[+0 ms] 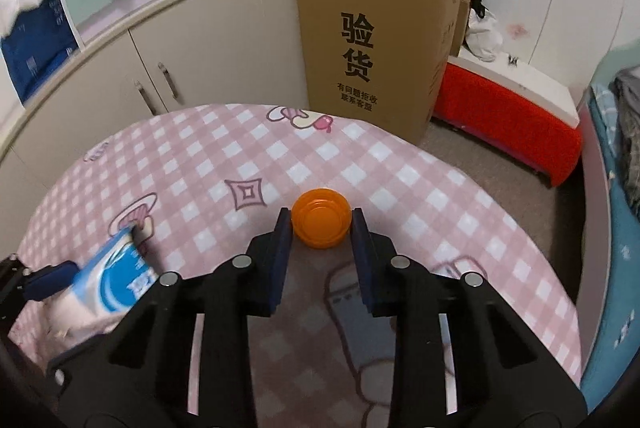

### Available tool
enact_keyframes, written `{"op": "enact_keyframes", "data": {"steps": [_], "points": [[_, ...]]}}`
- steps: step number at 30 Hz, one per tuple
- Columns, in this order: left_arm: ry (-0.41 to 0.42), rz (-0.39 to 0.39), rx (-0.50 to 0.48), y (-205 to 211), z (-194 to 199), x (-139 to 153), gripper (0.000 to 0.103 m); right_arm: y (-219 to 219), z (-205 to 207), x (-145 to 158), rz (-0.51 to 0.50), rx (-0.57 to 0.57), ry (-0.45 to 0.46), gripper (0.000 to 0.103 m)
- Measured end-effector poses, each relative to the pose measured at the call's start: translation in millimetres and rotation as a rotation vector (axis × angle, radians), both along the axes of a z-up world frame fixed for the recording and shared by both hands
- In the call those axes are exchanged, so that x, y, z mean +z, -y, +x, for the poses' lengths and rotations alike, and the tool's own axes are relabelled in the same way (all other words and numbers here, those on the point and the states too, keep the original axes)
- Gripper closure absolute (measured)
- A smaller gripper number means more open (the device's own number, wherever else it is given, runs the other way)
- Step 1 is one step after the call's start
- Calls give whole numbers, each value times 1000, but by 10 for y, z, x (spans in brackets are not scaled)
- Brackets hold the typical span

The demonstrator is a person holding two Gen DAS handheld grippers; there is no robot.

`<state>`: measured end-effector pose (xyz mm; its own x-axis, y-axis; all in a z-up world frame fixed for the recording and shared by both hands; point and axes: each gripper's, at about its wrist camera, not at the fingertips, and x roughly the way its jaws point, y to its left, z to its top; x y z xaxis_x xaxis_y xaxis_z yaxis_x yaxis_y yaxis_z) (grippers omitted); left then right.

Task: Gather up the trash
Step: 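Grasp the white-and-blue tissue box with the left tool while the right tool grasps the orange cap, then carry the tissue box and orange cap over the bin and open both tools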

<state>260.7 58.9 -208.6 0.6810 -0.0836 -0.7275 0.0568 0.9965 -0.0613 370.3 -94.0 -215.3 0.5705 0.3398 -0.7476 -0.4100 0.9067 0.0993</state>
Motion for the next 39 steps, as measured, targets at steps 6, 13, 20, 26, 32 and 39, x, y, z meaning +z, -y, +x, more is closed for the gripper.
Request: {"op": "enact_keyframes", "data": {"steps": [6, 13, 20, 26, 32, 39], "points": [[10, -58, 16, -51, -98, 79, 53, 297, -390, 174, 87, -3, 11, 74], [24, -95, 18, 11, -336, 168, 56, 742, -1006, 385, 171, -33, 32, 74], [24, -37, 0, 228, -563, 169, 53, 1134, -1496, 548, 206, -67, 61, 74], [-32, 67, -14, 334, -469, -60, 34, 1329, -1761, 550, 219, -99, 64, 74], [-36, 45, -26, 319, -431, -53, 46, 1471, -1912, 569, 235, -117, 75, 74], [-9, -28, -26, 333, -542, 91, 52, 1575, -1965, 571, 250, -127, 79, 74]]}}
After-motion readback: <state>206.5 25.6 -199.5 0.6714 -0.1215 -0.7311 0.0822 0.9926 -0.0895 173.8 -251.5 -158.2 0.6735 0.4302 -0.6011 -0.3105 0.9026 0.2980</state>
